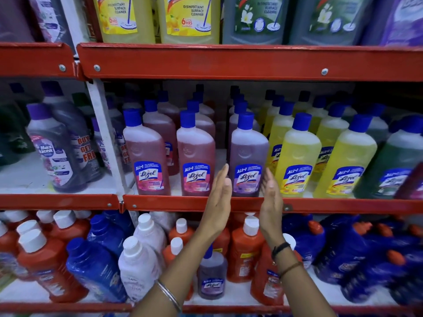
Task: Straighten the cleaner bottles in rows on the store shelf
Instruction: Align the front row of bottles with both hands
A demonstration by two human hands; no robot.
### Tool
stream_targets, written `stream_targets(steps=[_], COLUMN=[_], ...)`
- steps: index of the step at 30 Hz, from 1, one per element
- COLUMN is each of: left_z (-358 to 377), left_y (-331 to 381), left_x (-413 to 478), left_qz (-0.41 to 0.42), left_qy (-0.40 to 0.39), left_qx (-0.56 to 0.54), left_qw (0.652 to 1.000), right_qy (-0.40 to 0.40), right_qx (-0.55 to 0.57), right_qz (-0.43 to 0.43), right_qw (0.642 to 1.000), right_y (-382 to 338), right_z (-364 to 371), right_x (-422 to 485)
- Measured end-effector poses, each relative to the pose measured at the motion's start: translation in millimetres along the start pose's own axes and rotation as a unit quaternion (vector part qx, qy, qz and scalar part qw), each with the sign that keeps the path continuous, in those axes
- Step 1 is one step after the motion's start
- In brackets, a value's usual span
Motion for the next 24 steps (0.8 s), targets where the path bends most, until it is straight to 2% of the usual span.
stream_targets(steps=[3, 13, 16, 18, 19, 22, 24], left_z=[5, 8, 20, 33, 41, 68, 87], left_y=[-7, -7, -7, 2, 7, 18, 22], left_x=[3, 8, 4, 2, 2, 10, 19], left_qz=[-0.026, -0.013, 0.024, 0.093, 0.131, 0.174, 0.156], left_qy=[-0.011, 0.021, 0.122, 0.205, 0.222, 0.172, 0.104], left_qx=[-0.078, -0.104, -0.017, 0.039, 0.048, 0.044, 0.015], left_qw=[0.997, 0.994, 0.992, 0.974, 0.965, 0.969, 0.982], right_qy=[-0.015, -0.008, -0.007, 0.035, 0.064, 0.128, 0.123], right_qx=[0.034, 0.062, 0.070, 0.061, 0.047, 0.022, 0.015], right_qz=[0.014, 0.029, 0.026, -0.012, -0.043, -0.103, -0.080], right_qw=[0.999, 0.998, 0.997, 0.997, 0.996, 0.986, 0.989], right_y=[3, -3, -7, -8, -9, -7, -6], right_z=[-7, -14, -22, -36, -45, -78, -94], right_x=[3, 1, 0, -4, -7, -7, 1])
Point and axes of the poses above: each hand's wrist, its own x-axis towards the middle knuckle, its own z-axis out of the palm, y = z × x, the point moved 1 cm from there along x, towards the middle knuckle, and after that the axes turned 12 degrees about -y, right-handed, at the moved point
